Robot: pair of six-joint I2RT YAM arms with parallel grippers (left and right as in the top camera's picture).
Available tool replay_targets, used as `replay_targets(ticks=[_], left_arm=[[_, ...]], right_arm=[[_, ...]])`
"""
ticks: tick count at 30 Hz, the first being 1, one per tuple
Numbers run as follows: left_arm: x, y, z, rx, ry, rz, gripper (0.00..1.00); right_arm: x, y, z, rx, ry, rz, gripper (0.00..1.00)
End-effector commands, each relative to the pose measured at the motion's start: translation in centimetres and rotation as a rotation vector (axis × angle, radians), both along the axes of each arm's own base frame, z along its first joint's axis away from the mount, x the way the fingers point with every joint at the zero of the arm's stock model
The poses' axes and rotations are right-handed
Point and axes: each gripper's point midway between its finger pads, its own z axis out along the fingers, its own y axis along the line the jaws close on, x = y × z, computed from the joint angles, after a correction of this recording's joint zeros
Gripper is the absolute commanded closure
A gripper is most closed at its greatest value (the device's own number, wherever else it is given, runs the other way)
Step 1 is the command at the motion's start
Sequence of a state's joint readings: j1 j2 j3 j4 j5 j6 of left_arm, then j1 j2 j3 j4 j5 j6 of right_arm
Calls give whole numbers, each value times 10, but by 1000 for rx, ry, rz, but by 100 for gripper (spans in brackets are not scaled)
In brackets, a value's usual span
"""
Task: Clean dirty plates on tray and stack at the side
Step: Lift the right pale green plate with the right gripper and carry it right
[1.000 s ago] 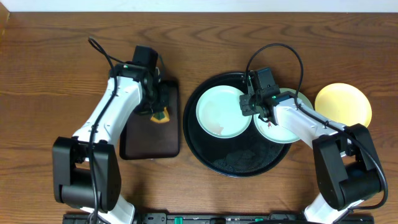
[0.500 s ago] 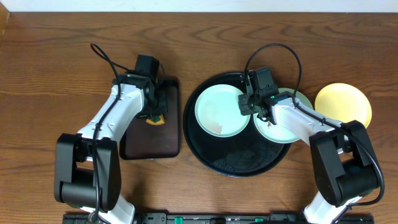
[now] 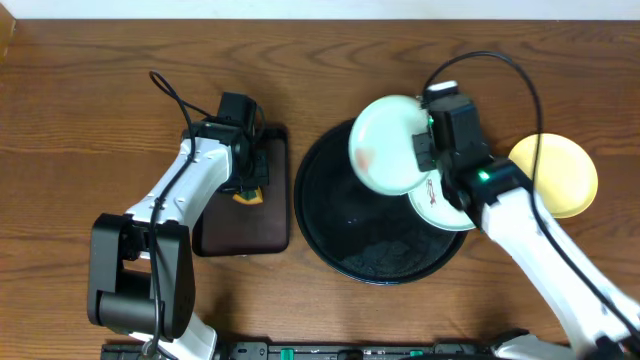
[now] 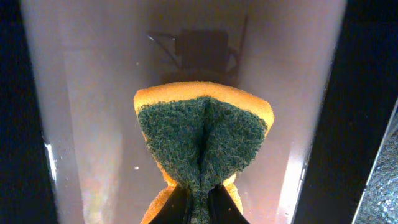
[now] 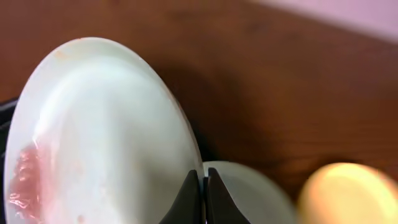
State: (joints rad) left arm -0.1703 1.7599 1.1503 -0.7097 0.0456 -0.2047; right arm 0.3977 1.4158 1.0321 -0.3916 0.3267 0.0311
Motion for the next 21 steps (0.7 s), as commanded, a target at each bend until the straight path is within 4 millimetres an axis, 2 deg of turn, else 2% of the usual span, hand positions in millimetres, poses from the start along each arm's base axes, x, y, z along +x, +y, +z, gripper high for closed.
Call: replay_targets(ticks=[1,3,6,12,17,21], left_arm=[[0,3,-3,20,1,-29,92],[2,3,-3,18,-5,-29,92],[3,2,-6,16,-18,-28,92],[-1,3,-16,15,-20,-28,92],[0,3,-16,15,-21,-28,92],[0,3,-16,15,-21,-28,92]], right_arm=[[-16,-27,70,-212,-203,-146,99],[-29,-28,92,-280,-270,-184,99],[-48,-17,118,-358,-359,-211,99],[-72,11,139,-527,-466,-257,99],[-81,48,131,-728,-478,-219,99],[-76,76,104,-894,-431,-143,99]])
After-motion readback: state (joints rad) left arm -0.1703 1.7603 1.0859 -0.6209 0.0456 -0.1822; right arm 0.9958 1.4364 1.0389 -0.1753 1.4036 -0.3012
